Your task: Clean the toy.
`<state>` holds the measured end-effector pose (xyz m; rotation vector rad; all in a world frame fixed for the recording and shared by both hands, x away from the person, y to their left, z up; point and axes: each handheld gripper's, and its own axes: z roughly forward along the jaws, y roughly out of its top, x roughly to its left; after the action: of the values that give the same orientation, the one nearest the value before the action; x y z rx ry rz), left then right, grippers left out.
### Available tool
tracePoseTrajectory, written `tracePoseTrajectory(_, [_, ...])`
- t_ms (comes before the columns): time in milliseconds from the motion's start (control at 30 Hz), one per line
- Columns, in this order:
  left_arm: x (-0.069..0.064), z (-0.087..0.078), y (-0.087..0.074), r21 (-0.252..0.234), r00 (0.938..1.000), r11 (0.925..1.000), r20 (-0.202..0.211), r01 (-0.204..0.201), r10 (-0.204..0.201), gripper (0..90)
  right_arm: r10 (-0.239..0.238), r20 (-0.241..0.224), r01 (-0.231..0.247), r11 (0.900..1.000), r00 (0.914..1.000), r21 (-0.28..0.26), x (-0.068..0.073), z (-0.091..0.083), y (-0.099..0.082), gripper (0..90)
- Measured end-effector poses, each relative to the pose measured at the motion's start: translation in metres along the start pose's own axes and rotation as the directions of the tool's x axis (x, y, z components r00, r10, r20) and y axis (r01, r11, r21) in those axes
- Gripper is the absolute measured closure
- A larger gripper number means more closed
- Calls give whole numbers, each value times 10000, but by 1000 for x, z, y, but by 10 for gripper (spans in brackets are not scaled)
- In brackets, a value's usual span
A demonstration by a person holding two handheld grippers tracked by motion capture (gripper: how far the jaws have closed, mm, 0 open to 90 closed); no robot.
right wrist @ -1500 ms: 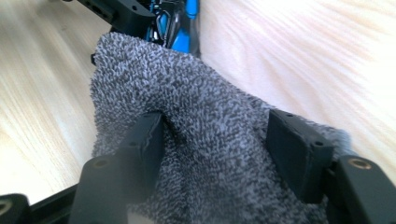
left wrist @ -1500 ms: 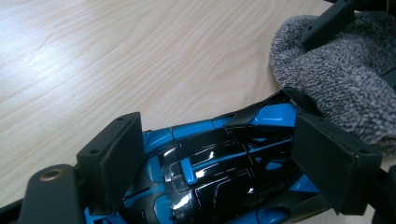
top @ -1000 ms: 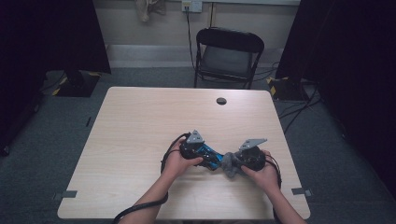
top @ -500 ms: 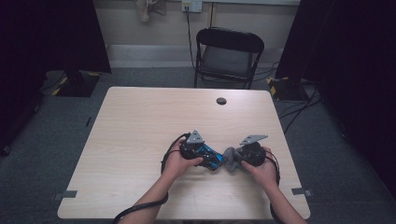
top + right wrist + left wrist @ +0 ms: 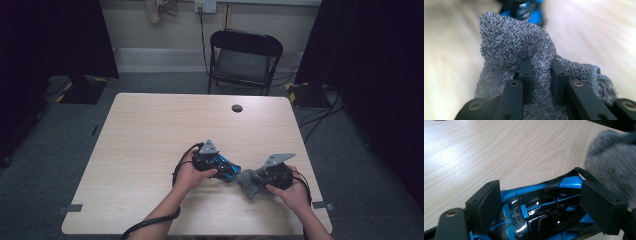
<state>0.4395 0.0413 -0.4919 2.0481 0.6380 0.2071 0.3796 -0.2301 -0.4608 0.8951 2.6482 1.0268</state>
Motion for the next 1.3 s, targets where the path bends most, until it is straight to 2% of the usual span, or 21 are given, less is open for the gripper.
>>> tracePoseTrajectory(100, [0, 0, 1, 71, 10000, 10000, 4, -3, 3, 174, -213, 2, 213, 9996, 9998, 203, 11, 7, 0, 742])
tracePoseTrajectory(200, [0, 0, -1, -42, 10000, 10000, -13, -11, 10, 174, 62, -169, -63, 10000, 9998, -63, 15, 16, 0, 740])
tracePoseTrajectory(367, [0, 0, -2, -99, 10000, 9999, -42, -18, 17, 174, 110, 151, -107, 9998, 9998, -190, 19, 25, 6, 741])
tracePoseTrajectory(667, [0, -1, -3, -234, 10000, 9997, -40, -7, 6, 182, 548, 571, -530, 9981, 9969, -329, 9, 27, 8, 743])
tracePoseTrajectory(900, [0, -1, -4, -305, 10000, 9995, -41, -2, 0, 183, 684, 1088, -651, 9973, 9917, -336, 0, 29, 11, 743])
tracePoseTrajectory(1100, [0, -1, -4, -313, 10000, 9995, -34, 7, -8, 183, 638, 1309, -623, 9979, 9893, -155, -6, 31, 16, 744])
tracePoseTrajectory(1300, [0, -1, -5, -313, 10000, 9995, -41, 5, -7, 182, 849, 1786, -831, 9964, 9803, -179, -15, 34, 22, 744])
